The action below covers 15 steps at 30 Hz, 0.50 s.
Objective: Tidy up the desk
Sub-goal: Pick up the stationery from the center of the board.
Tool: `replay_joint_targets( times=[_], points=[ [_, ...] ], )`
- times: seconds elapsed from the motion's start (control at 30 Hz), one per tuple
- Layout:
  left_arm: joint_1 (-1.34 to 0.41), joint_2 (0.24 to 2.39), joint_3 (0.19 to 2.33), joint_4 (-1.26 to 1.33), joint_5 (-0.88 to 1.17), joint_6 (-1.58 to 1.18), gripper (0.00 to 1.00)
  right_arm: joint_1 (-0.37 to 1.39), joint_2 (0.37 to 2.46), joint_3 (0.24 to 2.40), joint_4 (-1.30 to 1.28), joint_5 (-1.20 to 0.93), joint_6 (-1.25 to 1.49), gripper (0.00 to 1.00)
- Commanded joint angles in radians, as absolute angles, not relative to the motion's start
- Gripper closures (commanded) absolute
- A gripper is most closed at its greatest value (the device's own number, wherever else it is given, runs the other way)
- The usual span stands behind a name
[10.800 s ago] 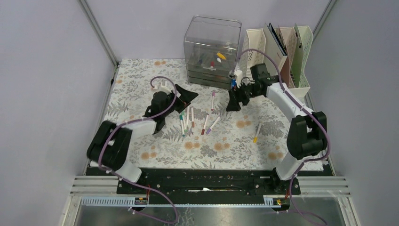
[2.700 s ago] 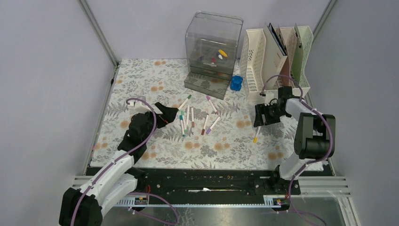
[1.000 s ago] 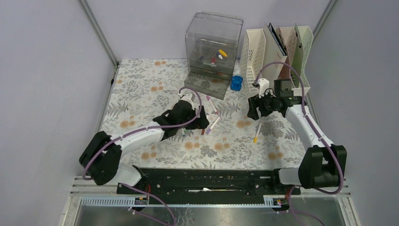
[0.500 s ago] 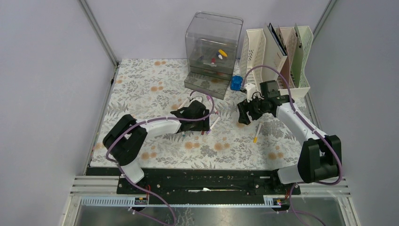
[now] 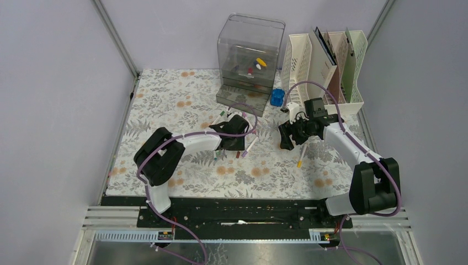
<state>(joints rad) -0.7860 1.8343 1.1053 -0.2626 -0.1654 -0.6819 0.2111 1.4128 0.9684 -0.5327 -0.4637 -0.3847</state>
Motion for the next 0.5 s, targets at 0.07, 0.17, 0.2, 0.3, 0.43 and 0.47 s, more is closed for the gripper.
replay_joint_targets(
  times=[0.07, 0.17, 0.2, 0.3, 0.43, 0.47],
  points=[
    [-0.801, 1.88, 1.158, -0.317, -0.223, -0.675, 0.61, 0.213, 1.408, 0.971, -0.53, -0.47, -0.381, 0.21],
    [-0.804, 1.894, 1.165, -0.325, -0.228, -0.672, 0.68, 0.211, 1.429, 0.938, -0.53, -0.47, -0.381, 0.21],
    [-0.805, 1.898, 1.164, -0.326, -0.228, -0.672, 0.7, 0.21, 1.43, 0.927, -0.53, -0.47, -0.381, 0.21],
    [-0.807, 1.898, 1.16, -0.326, -0.227, -0.67, 0.87, 0.213, 1.429, 0.928, -0.53, -0.47, -0.381, 0.21],
    [-0.807, 1.874, 1.156, -0.323, -0.227, -0.673, 1.0, 0.212, 1.407, 0.971, -0.53, -0.47, -0.381, 0.21],
    [-0.807, 1.863, 1.154, -0.32, -0.227, -0.674, 1.0, 0.213, 1.403, 0.986, -0.53, -0.47, -0.381, 0.21]
  ],
)
